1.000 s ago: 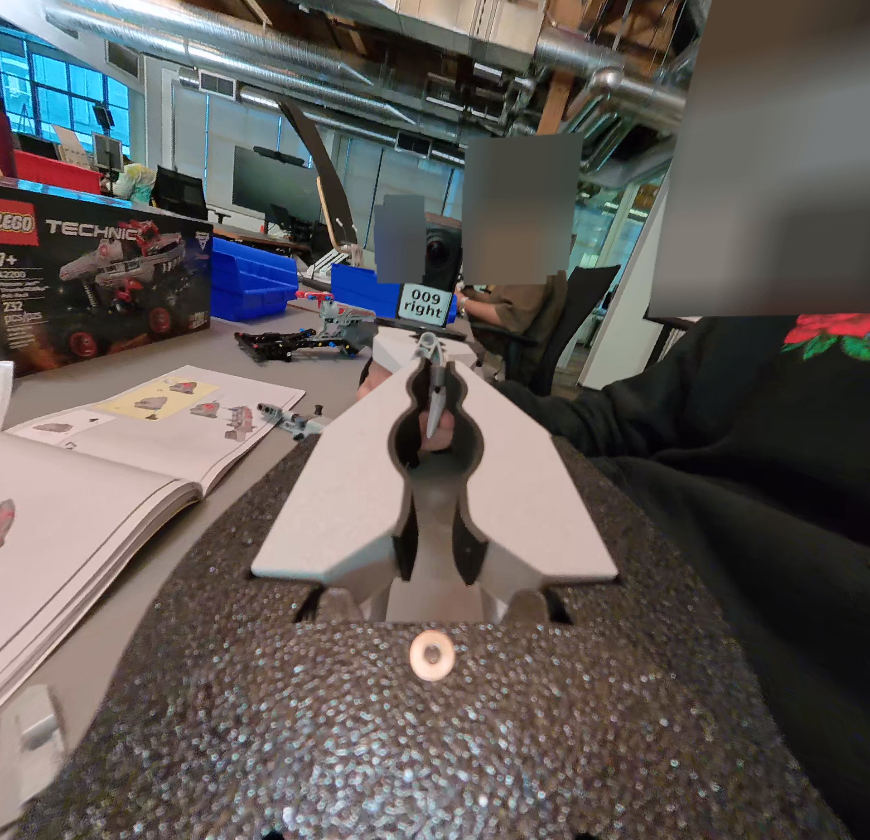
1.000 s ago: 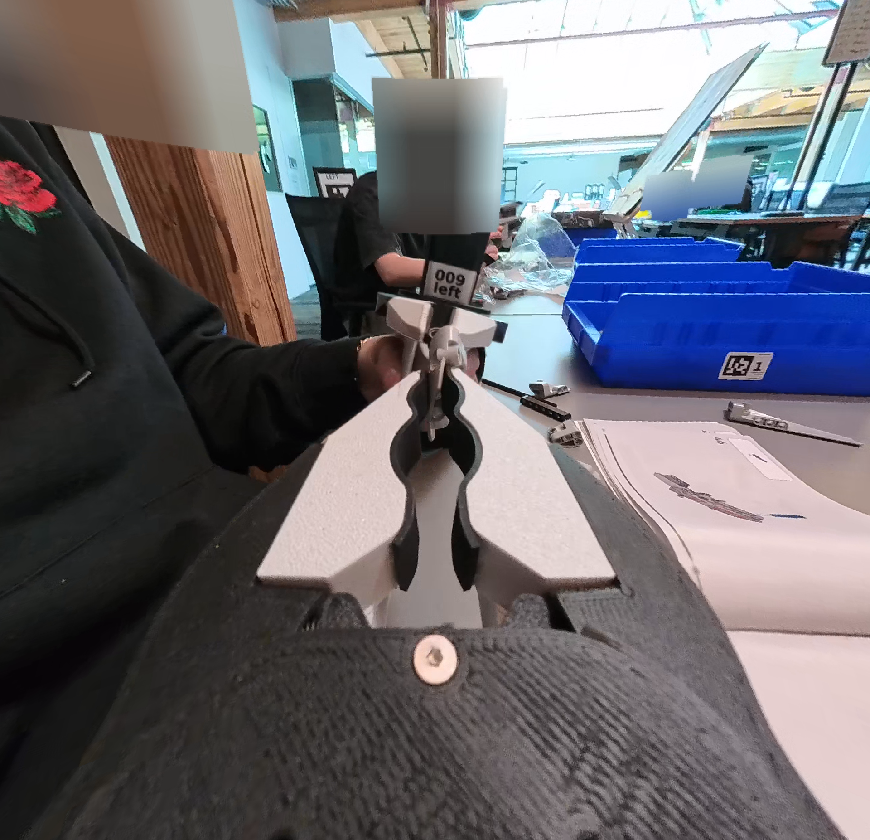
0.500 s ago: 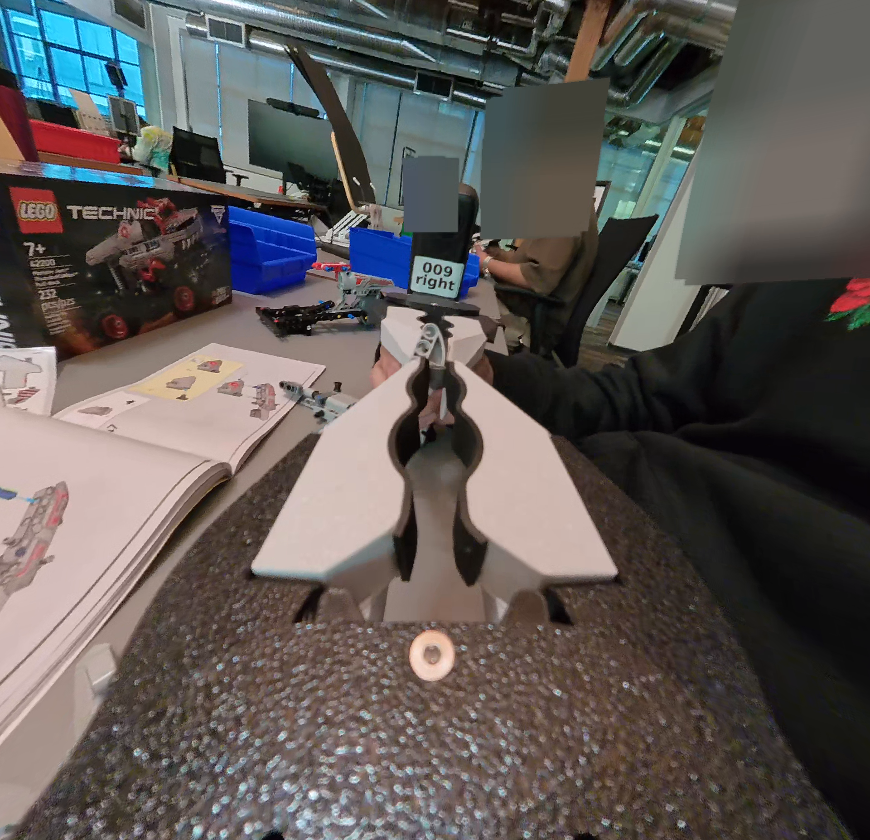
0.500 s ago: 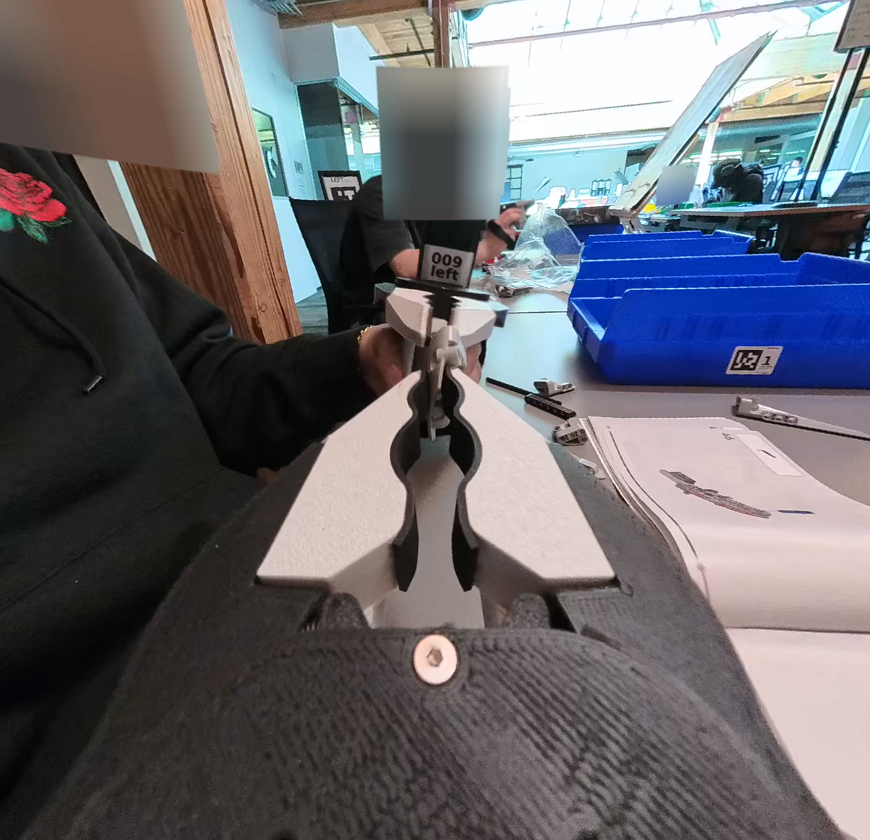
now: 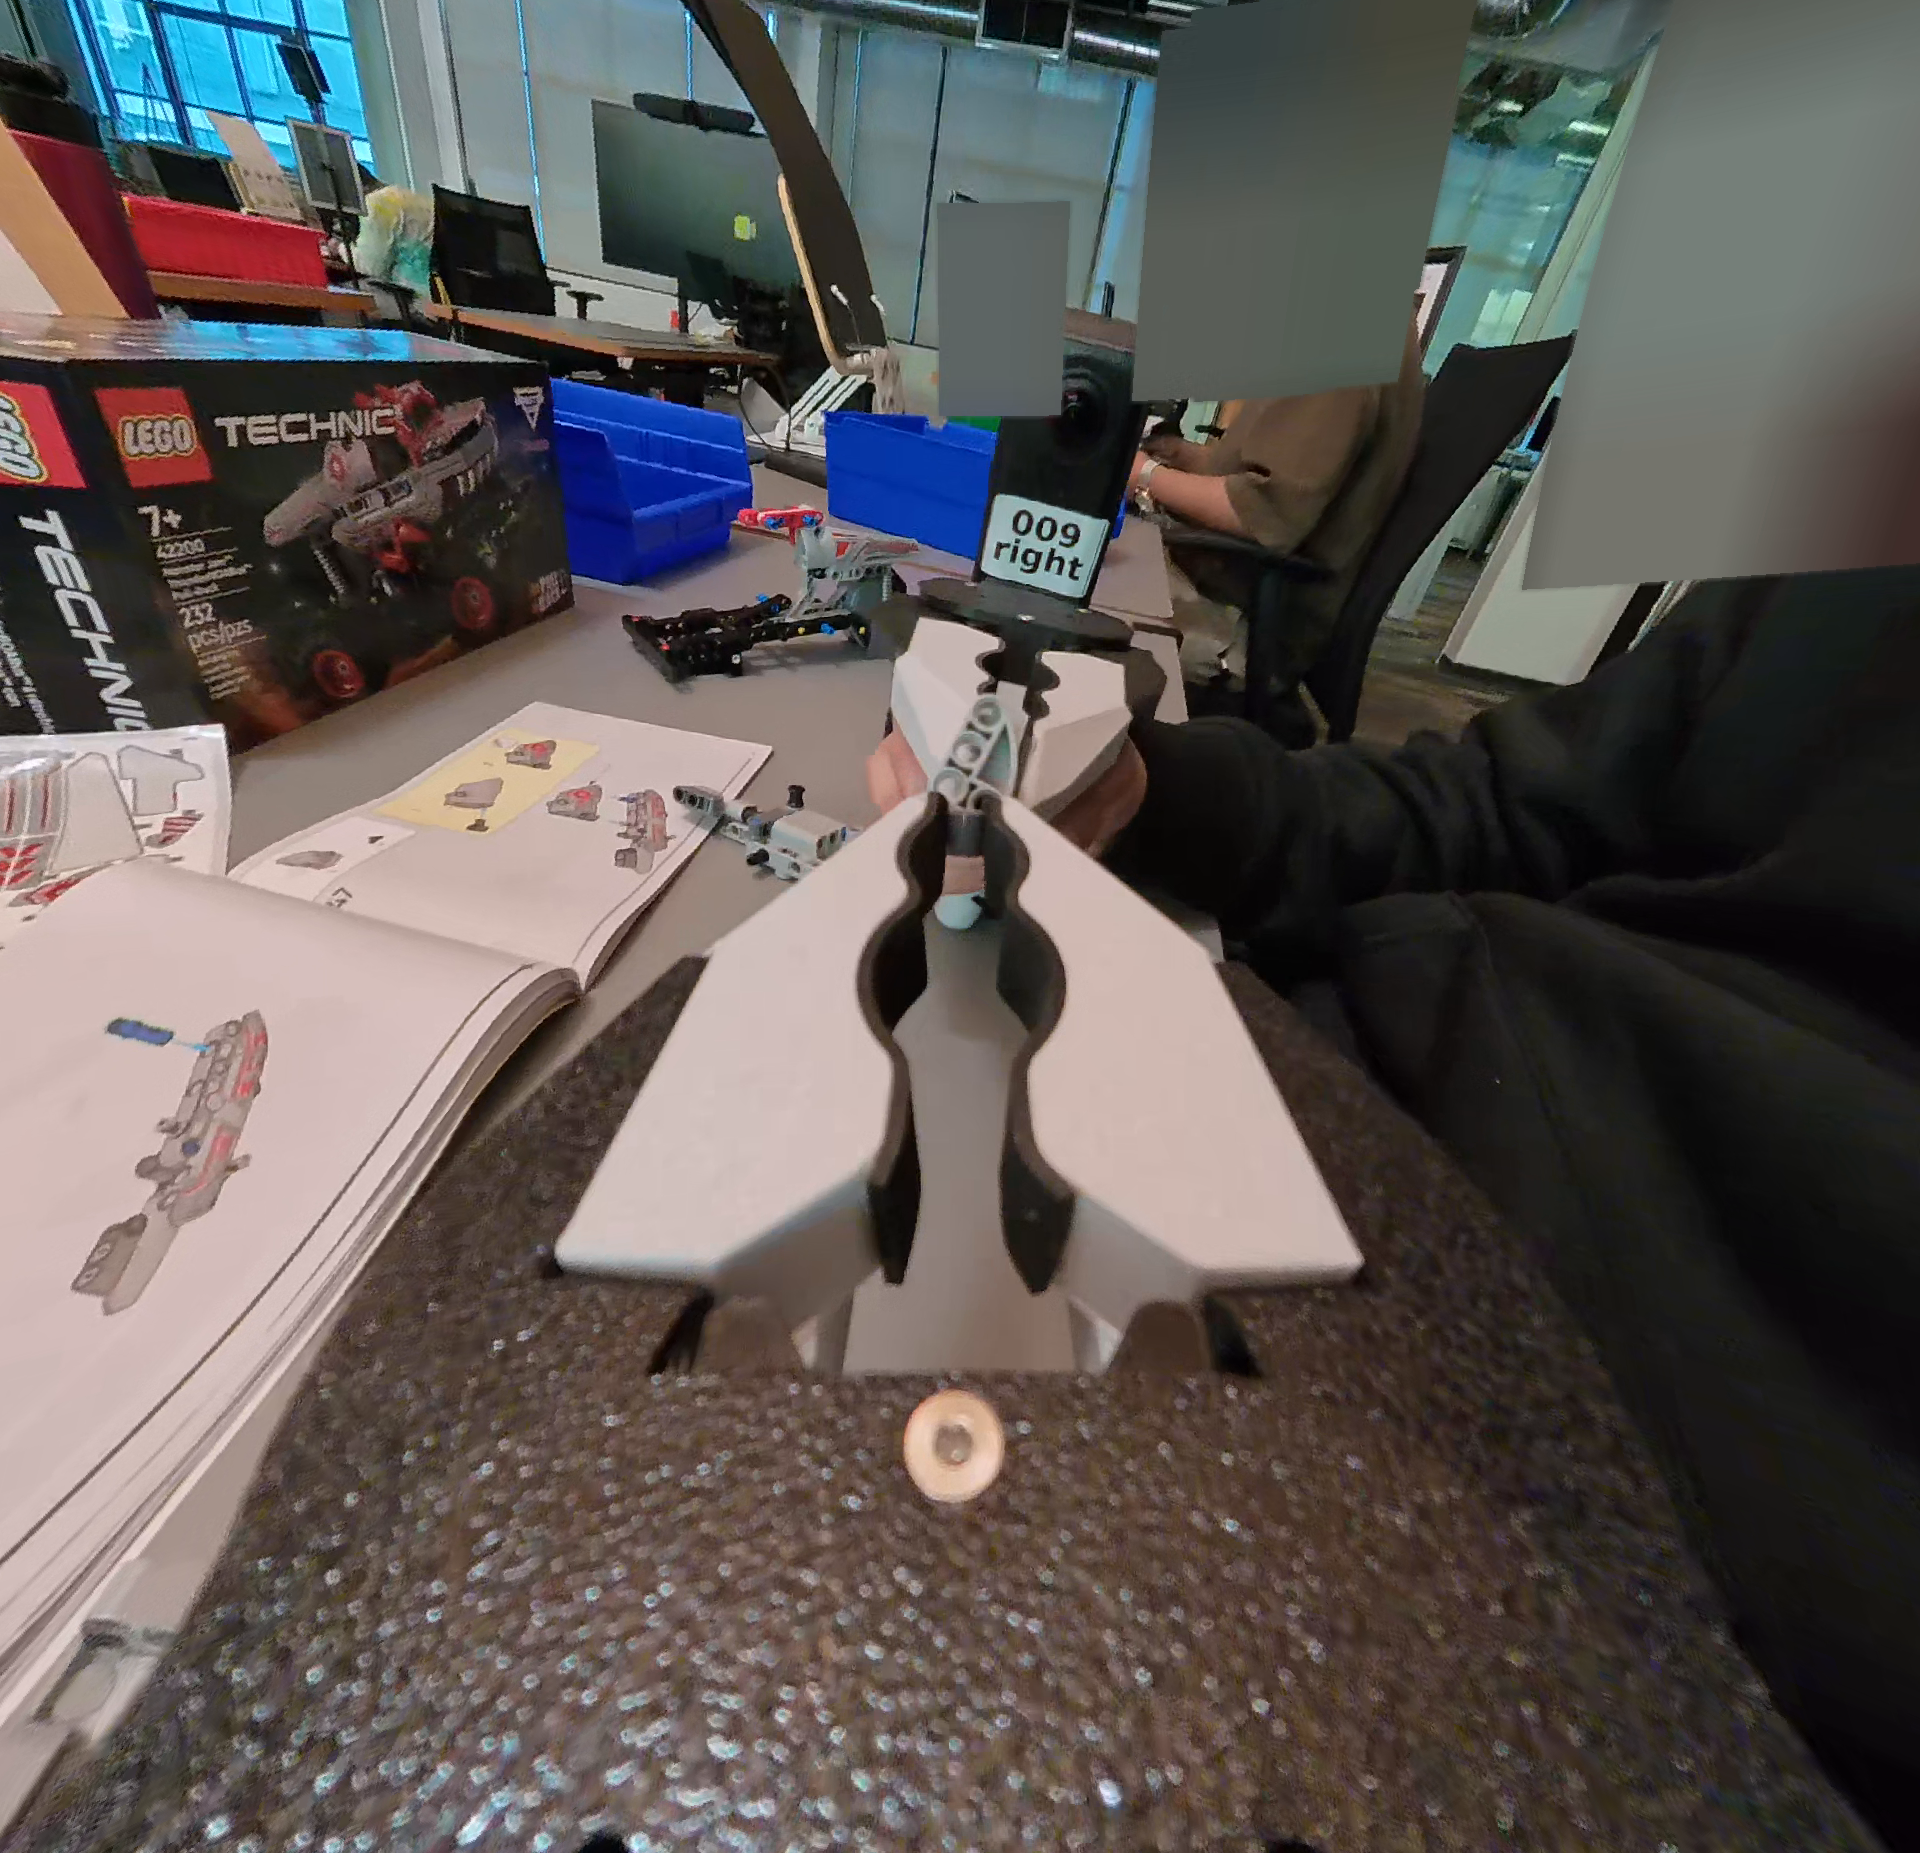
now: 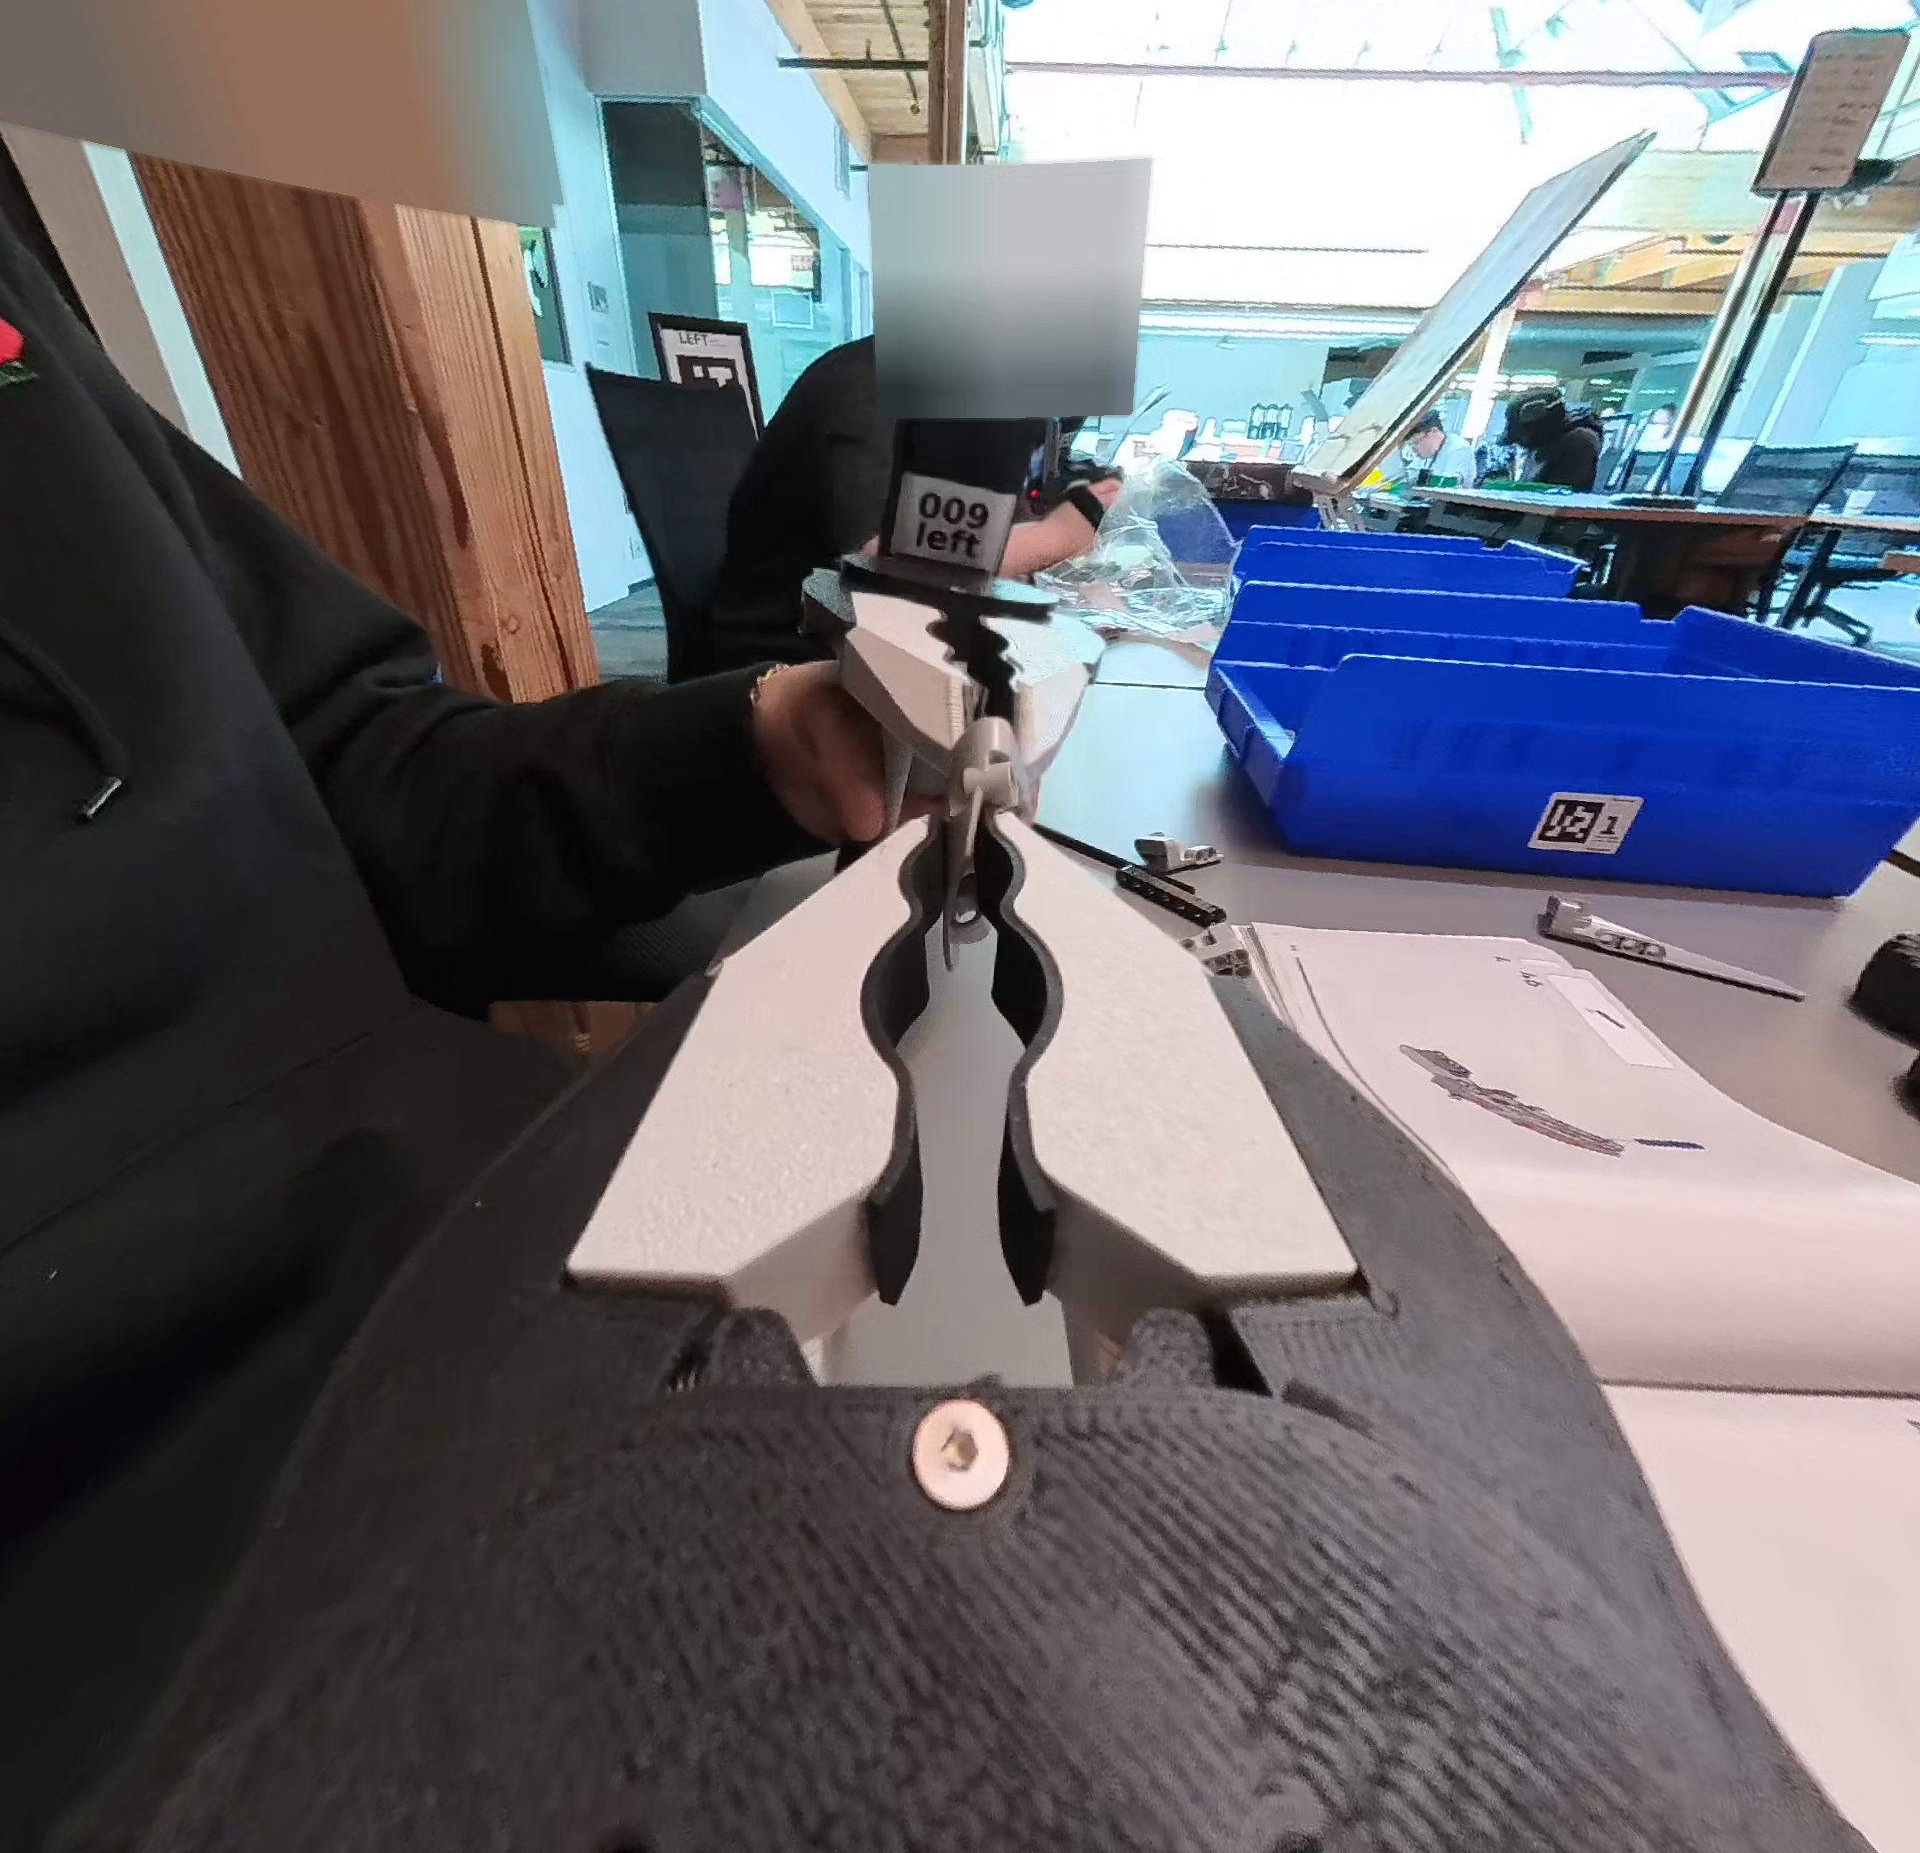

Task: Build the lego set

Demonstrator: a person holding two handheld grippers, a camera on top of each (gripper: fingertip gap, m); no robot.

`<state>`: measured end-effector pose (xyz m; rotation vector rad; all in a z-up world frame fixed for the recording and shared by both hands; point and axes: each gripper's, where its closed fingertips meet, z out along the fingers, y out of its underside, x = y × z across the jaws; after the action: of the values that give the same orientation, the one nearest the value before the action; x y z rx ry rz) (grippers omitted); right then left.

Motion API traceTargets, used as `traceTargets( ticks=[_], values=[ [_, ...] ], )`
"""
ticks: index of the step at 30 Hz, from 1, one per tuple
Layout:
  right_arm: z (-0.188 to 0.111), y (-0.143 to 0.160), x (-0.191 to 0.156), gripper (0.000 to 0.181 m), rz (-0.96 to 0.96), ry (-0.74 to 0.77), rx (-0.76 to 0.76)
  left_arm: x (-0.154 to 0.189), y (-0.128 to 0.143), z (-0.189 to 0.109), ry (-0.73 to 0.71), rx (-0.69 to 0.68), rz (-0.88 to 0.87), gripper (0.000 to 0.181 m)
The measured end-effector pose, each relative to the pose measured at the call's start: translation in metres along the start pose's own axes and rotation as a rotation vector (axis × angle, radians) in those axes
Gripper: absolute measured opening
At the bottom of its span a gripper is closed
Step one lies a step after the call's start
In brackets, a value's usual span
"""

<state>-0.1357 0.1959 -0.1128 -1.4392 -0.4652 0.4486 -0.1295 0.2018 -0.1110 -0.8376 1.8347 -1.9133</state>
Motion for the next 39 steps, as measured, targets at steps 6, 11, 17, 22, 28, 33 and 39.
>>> traceTargets(
  ticks=[6,11,17,22,28,33,39],
  values=[
    [-0.001,0.003,0.002,0.004,-0.005,0.014,-0.019,0.004,-0.005,-0.001,0.025,0.021,-0.003,0.006],
    [0.0,0.003,0.0,0.004,-0.017,0.011,-0.024,0.005,0.0,-0.001,0.046,0.008,-0.034,0.005],
    [0.0,0.002,-0.006,0.004,-0.025,-0.03,-0.011,0.013,-0.001,-0.001,0.113,0.035,-0.041,0.006],
    [0.001,0.0,-0.017,0.005,-0.024,-0.1,0.001,0.024,-0.001,-0.003,0.186,0.023,-0.043,0.006],
    [0.0,-0.001,-0.025,0.005,0.001,-0.16,0.008,0.029,-0.001,-0.002,0.218,-0.009,-0.1,0.006],
    [-0.003,-0.009,-0.016,0.005,0.073,-0.13,0.075,0.02,-0.01,0.003,0.165,0.084,-0.133,0.006],
    [-0.004,-0.015,-0.007,0.005,0.14,-0.093,0.124,0.013,-0.017,0.006,0.027,0.045,-0.022,0.006]
  ],
)
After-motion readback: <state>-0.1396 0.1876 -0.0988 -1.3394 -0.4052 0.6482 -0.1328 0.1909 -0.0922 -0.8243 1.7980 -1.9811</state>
